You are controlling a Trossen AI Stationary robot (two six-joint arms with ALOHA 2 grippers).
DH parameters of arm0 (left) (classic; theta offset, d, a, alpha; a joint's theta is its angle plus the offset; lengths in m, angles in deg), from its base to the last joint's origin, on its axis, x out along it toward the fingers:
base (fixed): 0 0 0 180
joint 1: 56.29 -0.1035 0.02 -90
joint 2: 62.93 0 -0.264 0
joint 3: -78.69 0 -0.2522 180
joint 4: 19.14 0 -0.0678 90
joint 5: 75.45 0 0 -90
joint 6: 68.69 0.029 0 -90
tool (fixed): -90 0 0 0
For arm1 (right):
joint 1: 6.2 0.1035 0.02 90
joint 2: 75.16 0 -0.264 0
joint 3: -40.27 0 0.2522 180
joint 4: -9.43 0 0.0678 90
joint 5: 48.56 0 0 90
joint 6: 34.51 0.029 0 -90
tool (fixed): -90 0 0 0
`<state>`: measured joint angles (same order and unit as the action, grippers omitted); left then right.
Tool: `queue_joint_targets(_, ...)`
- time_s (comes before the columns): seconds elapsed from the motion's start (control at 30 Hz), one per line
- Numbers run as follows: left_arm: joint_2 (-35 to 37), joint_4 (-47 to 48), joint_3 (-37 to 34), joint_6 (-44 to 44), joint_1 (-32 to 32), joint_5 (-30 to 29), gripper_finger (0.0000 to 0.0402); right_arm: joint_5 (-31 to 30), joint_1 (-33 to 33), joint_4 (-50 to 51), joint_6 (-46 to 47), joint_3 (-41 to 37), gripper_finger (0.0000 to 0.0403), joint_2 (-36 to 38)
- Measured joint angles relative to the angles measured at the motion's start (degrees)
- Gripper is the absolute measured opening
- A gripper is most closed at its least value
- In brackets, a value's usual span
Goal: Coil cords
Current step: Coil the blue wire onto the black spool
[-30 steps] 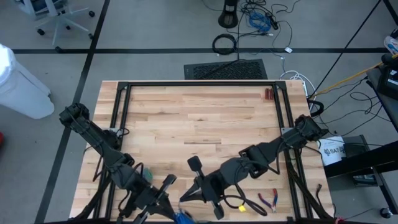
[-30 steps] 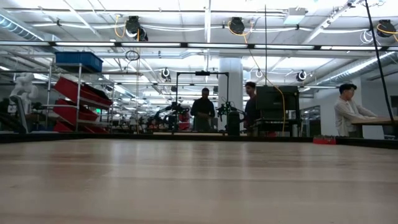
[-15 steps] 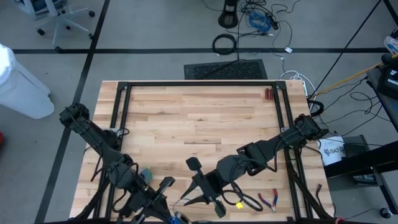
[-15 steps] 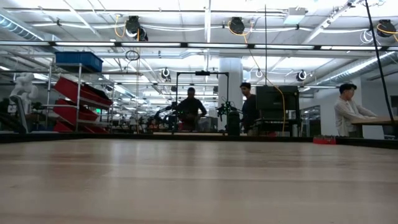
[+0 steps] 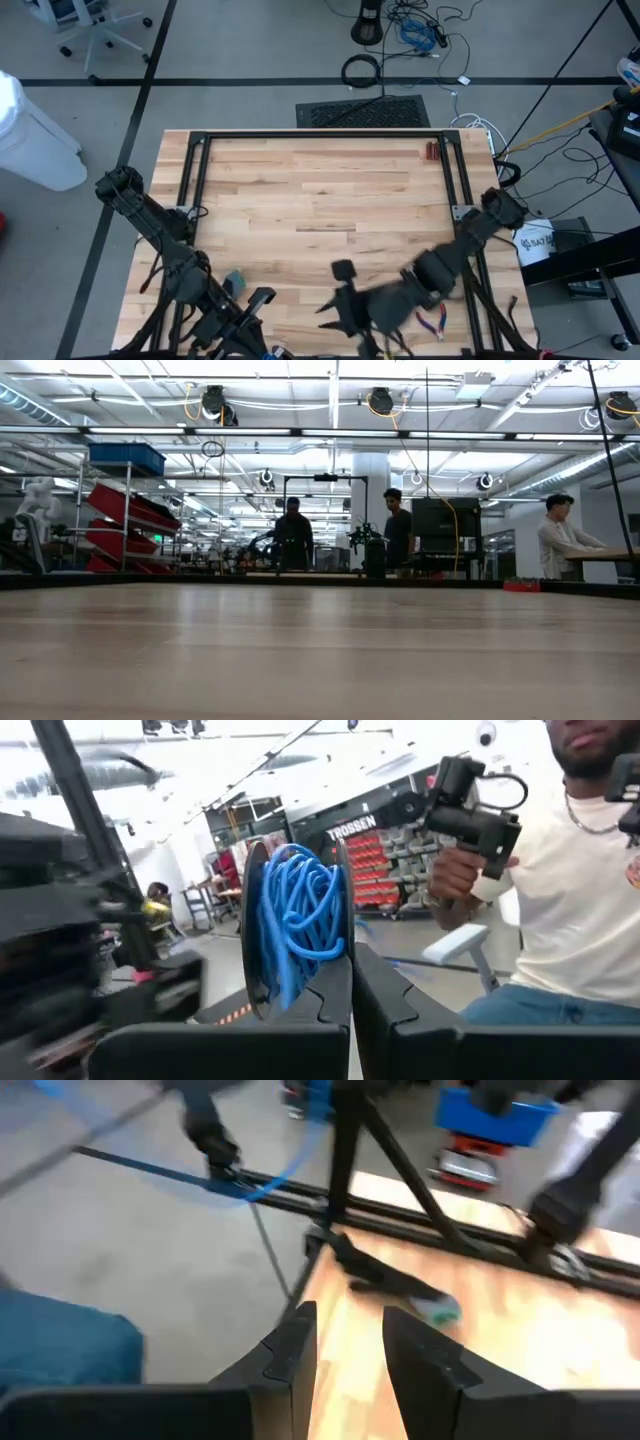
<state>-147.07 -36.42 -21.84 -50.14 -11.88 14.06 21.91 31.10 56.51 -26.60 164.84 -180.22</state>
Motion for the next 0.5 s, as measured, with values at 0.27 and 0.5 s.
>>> queue_joint_targets(0.27,0.00,-0.67,0.00,-0.10,0.00,-1.40,0.0000,-24.20,13.72,-7.01,1.30,-4.26,0.0105,-0.02)
queue_joint_targets(0.5,0.00,-0.74,0.00,-0.23,0.00,-5.87,0.0000,-31.96,16.17,-32.85,-11.81,-16.51,0.0105,-0.04)
